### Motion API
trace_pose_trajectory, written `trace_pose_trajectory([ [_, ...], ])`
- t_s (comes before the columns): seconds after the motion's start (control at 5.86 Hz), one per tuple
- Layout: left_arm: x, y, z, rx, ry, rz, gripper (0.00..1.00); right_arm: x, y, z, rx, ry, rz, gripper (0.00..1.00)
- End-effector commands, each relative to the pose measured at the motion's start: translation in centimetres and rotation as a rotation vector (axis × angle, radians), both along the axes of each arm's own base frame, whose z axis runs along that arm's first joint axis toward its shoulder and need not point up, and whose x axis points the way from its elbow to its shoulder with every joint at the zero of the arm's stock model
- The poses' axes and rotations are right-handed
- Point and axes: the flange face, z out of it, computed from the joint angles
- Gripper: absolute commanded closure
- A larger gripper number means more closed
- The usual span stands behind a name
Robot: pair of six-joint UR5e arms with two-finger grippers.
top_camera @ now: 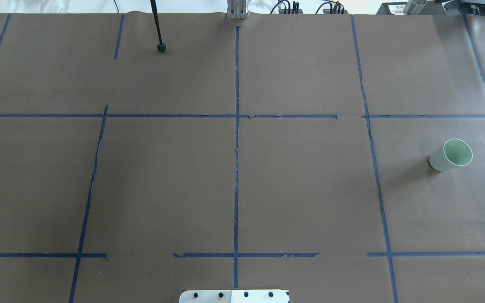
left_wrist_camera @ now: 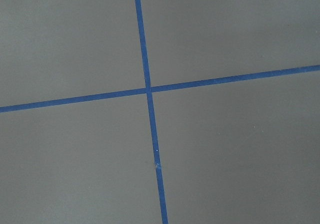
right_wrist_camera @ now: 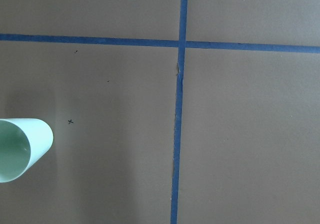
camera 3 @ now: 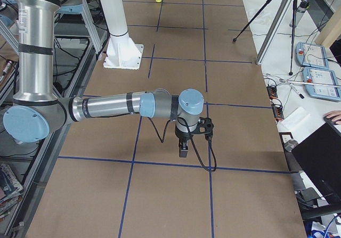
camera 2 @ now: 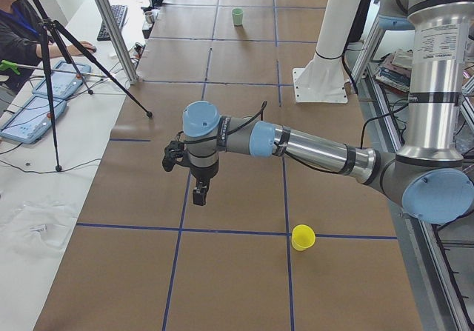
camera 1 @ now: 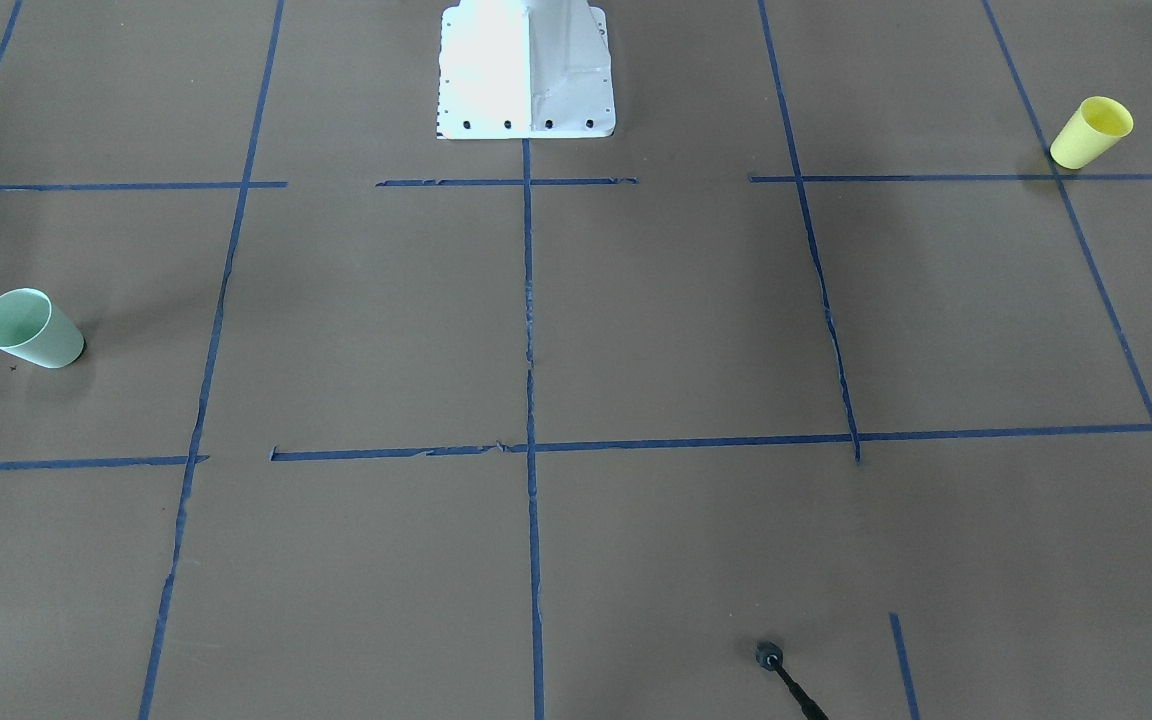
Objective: Transfer and stack yellow cup on green cup
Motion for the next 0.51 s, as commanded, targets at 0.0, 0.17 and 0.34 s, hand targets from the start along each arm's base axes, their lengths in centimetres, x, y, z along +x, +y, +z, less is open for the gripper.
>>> trace_pose_trajectory([
  [0.0, 0.7, -0.4, -1.6, 0.098, 0.001, 0.003, 0.0, 0.0, 0.0, 0.0, 0.0, -0.001, 0.0, 0.0],
  [0.17, 2.4, -0.7, -2.4, 0.055, 0.017, -0.065, 0.0, 0.0, 0.0, 0.0, 0.0, -0.001, 0.0, 0.0],
  [0.34, 4.3, -0.4, -2.6, 0.027, 0.047, -0.131, 0.0, 0.0, 0.0, 0.1, -0.001, -0.001, 0.0, 0.0],
])
